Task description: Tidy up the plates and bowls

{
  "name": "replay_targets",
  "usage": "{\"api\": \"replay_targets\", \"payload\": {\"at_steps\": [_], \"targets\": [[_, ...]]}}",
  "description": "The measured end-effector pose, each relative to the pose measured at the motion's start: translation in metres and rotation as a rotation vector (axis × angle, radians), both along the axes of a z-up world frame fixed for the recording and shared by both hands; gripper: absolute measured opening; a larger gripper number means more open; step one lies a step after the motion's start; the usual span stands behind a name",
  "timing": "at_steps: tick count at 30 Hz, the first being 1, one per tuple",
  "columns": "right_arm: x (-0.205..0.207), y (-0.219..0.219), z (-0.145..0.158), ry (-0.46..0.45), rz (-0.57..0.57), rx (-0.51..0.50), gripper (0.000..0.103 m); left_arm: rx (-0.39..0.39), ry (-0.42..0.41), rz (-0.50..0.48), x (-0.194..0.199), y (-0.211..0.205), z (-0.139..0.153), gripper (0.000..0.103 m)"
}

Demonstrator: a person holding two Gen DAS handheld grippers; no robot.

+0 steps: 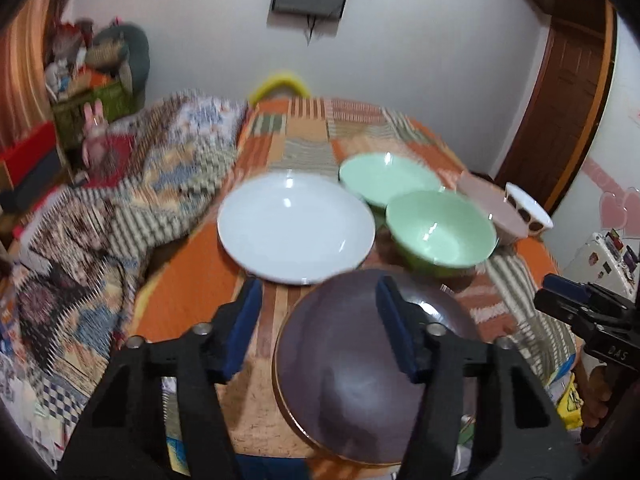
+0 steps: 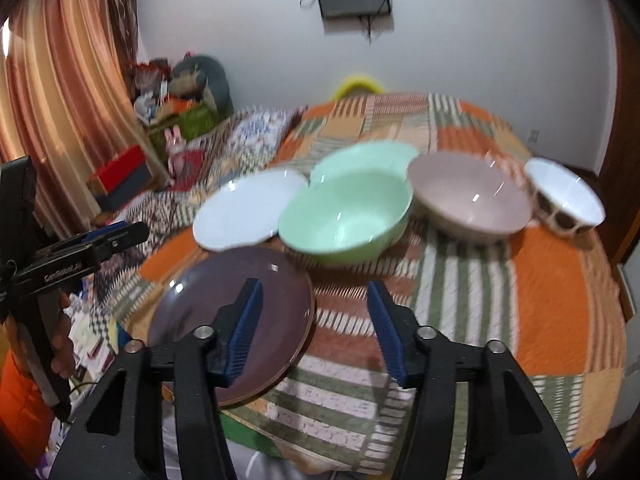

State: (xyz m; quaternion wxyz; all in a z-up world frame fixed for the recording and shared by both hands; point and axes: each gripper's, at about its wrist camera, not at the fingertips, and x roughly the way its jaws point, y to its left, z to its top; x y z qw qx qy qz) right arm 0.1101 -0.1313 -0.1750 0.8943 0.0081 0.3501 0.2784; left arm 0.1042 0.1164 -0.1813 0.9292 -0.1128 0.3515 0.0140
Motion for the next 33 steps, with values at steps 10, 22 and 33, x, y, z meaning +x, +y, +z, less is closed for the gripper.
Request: {"api": "replay_targets", "payload": {"at_steps": [10, 22, 33], "targets": [[0.017, 0.022, -0.041, 0.141, 0.047, -0.075, 0.029, -0.062, 0.172, 0.007, 0.004, 0.023, -0.061, 0.030], [0.028, 0.022, -0.056, 0.230, 0.099, -0.044, 0.018, -0.140, 0.221, -0.049, 0.008, 0.022, -0.082, 0.018], [0.024, 0.022, -0.053, 0.203, 0.096, -0.019, 0.015, -0.101, 0.226, -0.027, 0.003, 0.011, -0.074, 0.019]]}}
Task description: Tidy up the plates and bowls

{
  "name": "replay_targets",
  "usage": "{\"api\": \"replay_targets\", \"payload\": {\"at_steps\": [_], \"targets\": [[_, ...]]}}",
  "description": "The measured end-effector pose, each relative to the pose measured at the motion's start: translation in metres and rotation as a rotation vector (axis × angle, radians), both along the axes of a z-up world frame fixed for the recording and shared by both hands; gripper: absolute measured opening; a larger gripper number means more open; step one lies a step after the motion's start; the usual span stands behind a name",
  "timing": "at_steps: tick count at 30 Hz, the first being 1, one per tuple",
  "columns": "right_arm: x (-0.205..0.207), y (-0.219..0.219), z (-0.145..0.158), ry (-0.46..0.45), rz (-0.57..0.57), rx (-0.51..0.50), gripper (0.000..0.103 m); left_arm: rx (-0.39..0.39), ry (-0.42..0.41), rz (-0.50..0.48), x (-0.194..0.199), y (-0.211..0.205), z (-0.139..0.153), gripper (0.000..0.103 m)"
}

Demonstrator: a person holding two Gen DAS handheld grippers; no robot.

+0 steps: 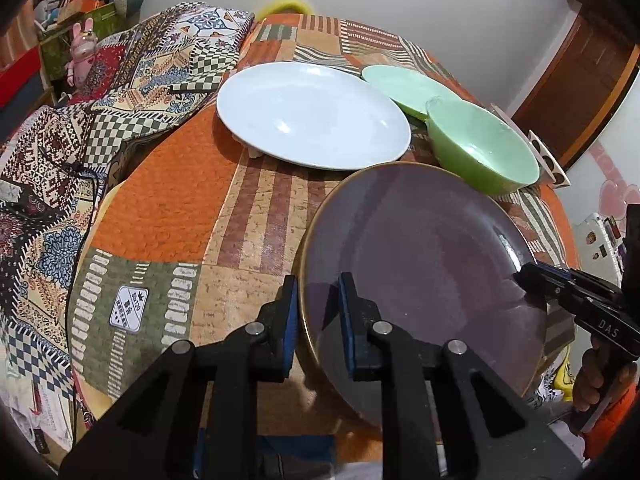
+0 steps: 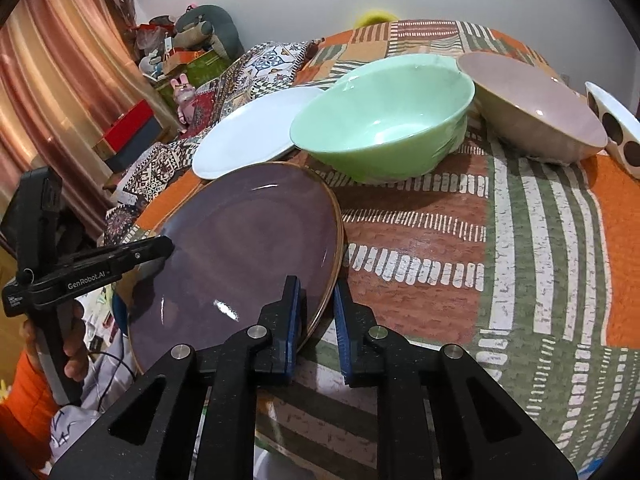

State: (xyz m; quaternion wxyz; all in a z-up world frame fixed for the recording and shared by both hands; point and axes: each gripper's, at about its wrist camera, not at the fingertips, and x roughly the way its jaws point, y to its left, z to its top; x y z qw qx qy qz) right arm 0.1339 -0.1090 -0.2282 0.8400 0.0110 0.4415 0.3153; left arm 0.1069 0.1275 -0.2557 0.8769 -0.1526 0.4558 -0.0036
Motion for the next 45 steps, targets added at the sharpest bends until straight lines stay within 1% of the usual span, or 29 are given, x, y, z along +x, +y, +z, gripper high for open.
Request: {"api": "replay_targets", "payload": {"at_steps": [7, 15, 22, 27, 31, 36, 40, 45], "targets": [[-0.005, -0.015, 0.006, -0.006, -0.019, 0.009, 0.015, 0.012, -0.003, -0.042, -0.005, -0.016, 0.009, 0.019], [-0.017, -0.047, 0.012, -0.023, -0.072, 0.004, 0.015, 0.035, 0.003, -0.150, -0.002, -0.052, 0.017, 0.020], [-0.022, -0.077, 0.013, -0.033, -0.145, 0.007, 0.015, 0.043, 0.016, -0.242, 0.018, -0.085, 0.018, 0.020], [-0.020, -0.097, 0.009, -0.019, -0.200, 0.031, 0.015, 0.074, 0.008, -0.293, 0.038, -0.108, 0.019, 0.022], [-0.016, -0.111, 0.006, -0.020, -0.223, 0.037, 0.015, 0.068, 0.004, -0.305, 0.051, -0.115, 0.018, 0.023], [-0.014, -0.117, 0.004, -0.030, -0.242, 0.029, 0.015, 0.087, -0.011, -0.317, 0.059, -0.127, 0.017, 0.023], [-0.010, -0.126, 0.005, -0.035, -0.269, 0.027, 0.015, 0.074, -0.013, -0.334, 0.070, -0.134, 0.016, 0.023], [-0.005, -0.133, 0.006, -0.062, -0.303, -0.004, 0.016, 0.080, -0.024, -0.351, 0.082, -0.145, 0.014, 0.024]]}}
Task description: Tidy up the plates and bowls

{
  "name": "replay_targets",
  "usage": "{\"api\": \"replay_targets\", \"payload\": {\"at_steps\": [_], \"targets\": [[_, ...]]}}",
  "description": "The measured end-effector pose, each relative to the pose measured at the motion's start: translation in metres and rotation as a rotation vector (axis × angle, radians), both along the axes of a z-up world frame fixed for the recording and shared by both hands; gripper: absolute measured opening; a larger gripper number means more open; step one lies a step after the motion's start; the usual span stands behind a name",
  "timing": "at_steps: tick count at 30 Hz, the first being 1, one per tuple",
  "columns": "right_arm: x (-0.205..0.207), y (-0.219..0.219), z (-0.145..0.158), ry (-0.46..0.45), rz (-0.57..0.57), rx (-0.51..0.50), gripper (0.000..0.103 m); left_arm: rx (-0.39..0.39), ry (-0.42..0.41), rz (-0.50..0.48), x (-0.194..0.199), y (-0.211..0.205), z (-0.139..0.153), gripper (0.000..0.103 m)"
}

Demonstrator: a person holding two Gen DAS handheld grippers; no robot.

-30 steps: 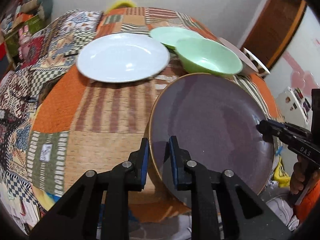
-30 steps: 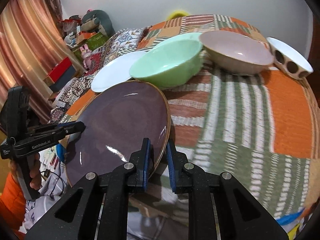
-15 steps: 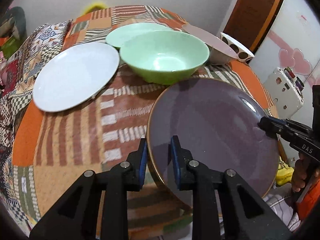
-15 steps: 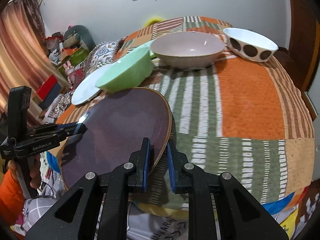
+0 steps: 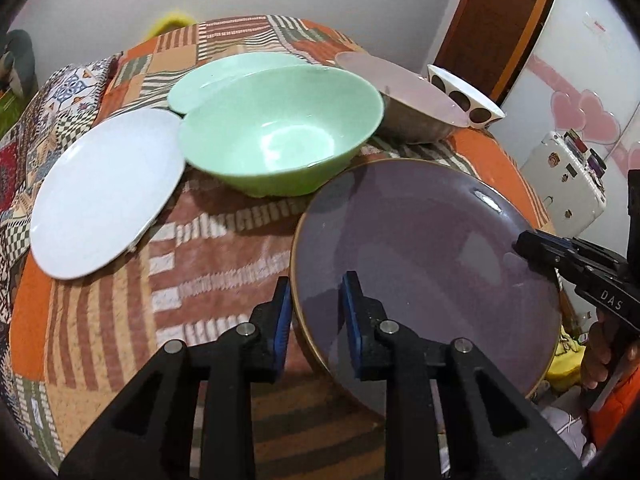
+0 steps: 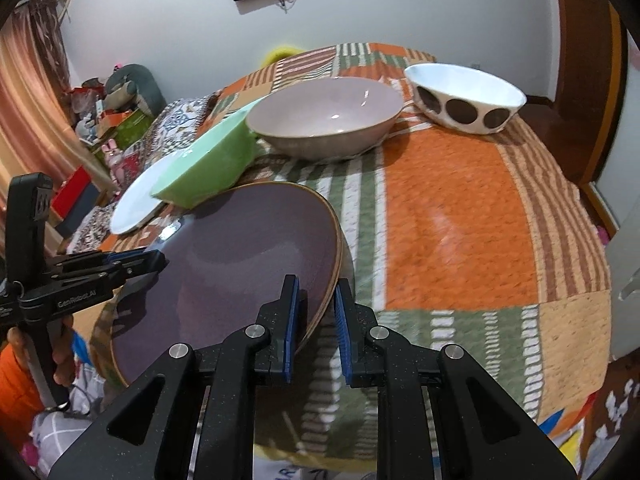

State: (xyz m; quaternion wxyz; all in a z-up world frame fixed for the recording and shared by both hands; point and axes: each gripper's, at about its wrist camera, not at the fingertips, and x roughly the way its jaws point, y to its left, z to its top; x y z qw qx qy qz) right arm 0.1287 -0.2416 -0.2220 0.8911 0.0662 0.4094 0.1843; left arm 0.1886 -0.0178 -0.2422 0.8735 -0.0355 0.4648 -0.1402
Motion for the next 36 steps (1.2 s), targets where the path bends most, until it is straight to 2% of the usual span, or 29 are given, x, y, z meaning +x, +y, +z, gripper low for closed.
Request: {"api": "replay_targets", "payload": {"at_steps": [4, 8, 16, 20, 25, 29, 36], "targets": [[0.003, -0.002, -0.001, -0.016, -0.011, -0.033, 0.019, 0.006, -0.012, -0.004, 0.007, -0.006, -0.001, 0.026], [0.004, -0.005, -0.004, -0.011, 0.001, -0.025, 0.019, 0.037, -0.036, -0.018, 0.006, -0.011, -0.002, 0.029], [0.006, -0.006, -0.005, -0.005, 0.017, -0.016, 0.019, 0.034, -0.043, -0.024, 0.003, -0.012, -0.003, 0.030], [0.008, -0.006, -0.003, 0.009, 0.021, -0.009, 0.021, 0.006, -0.021, -0.020, 0.005, -0.008, -0.003, 0.030], [0.005, -0.008, 0.008, -0.010, -0.006, -0.052, 0.021, 0.011, -0.022, 0.000, -0.002, 0.003, 0.002, 0.030], [0.004, -0.012, 0.022, -0.027, -0.011, -0.029, 0.021, -0.011, -0.050, 0.033, -0.012, 0.022, 0.015, 0.031], [0.004, 0.015, 0.055, -0.106, 0.051, -0.006, 0.021, -0.010, -0.167, 0.126, -0.034, 0.062, 0.056, 0.036]]}}
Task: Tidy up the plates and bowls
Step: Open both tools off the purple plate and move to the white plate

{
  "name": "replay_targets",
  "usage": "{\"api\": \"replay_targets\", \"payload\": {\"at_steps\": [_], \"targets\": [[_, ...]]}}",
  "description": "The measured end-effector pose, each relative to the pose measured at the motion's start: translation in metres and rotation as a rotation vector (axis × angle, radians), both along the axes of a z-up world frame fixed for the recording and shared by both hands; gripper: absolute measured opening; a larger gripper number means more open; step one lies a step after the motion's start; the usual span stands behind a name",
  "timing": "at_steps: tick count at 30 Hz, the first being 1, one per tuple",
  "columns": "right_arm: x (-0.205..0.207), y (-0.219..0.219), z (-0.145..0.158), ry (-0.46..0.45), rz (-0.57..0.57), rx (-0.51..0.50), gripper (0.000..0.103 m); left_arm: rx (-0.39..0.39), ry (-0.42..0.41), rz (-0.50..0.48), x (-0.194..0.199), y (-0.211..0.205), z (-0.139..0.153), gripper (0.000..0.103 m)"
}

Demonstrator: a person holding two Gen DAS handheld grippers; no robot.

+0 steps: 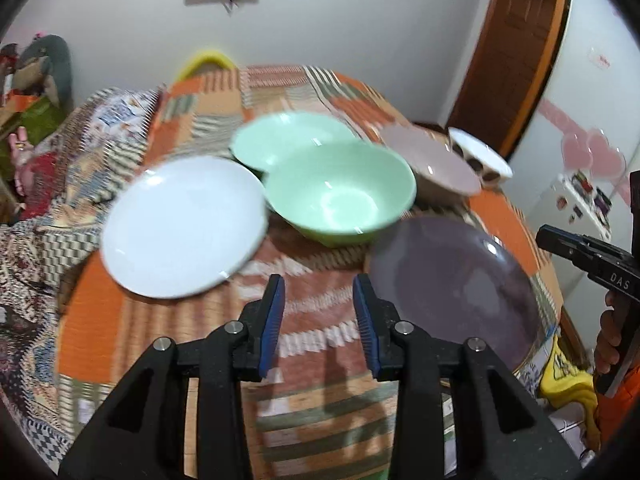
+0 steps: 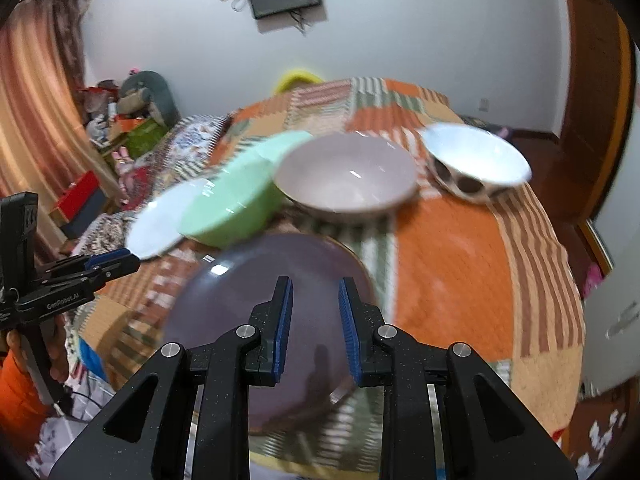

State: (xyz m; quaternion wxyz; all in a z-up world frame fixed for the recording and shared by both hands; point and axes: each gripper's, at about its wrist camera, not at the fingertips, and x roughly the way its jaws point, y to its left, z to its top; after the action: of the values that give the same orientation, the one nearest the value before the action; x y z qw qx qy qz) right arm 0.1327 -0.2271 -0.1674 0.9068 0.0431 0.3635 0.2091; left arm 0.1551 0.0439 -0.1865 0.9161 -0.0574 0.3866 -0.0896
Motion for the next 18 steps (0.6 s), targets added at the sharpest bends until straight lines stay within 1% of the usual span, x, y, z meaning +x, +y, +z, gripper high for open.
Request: {"api": "replay_targets", "payload": {"at_steps": [4, 6, 9, 10, 11, 13, 15, 18], "targets": [[0.004, 0.025, 0.017, -0.045, 0.057, 0.019, 0.022, 0.018, -0.084, 0.067, -0.013, 0.028, 0.029, 0.038], [0.006, 0.038, 0.024, -0.059, 0.088, 0.036, 0.022, 0.027, -0.118, 0.099, -0.017, 0.041, 0.042, 0.047], [0.010, 0.062, 0.032, -0.082, 0.136, 0.046, 0.029, 0.042, -0.168, 0.151, -0.024, 0.065, 0.059, 0.056], [0.011, 0.067, 0.035, -0.087, 0.148, 0.046, 0.035, 0.050, -0.179, 0.168, -0.025, 0.074, 0.065, 0.057], [0.012, 0.077, 0.037, -0.097, 0.164, 0.045, 0.042, 0.054, -0.183, 0.183, -0.025, 0.083, 0.068, 0.060], [0.013, 0.096, 0.039, -0.118, 0.200, 0.042, 0.050, 0.063, -0.186, 0.217, -0.024, 0.099, 0.071, 0.061], [0.013, 0.112, 0.038, -0.127, 0.232, 0.034, 0.052, 0.078, -0.176, 0.246, -0.021, 0.117, 0.070, 0.063], [0.016, 0.137, 0.033, -0.118, 0.280, 0.028, 0.053, 0.110, -0.147, 0.277, -0.014, 0.138, 0.060, 0.063]]}}
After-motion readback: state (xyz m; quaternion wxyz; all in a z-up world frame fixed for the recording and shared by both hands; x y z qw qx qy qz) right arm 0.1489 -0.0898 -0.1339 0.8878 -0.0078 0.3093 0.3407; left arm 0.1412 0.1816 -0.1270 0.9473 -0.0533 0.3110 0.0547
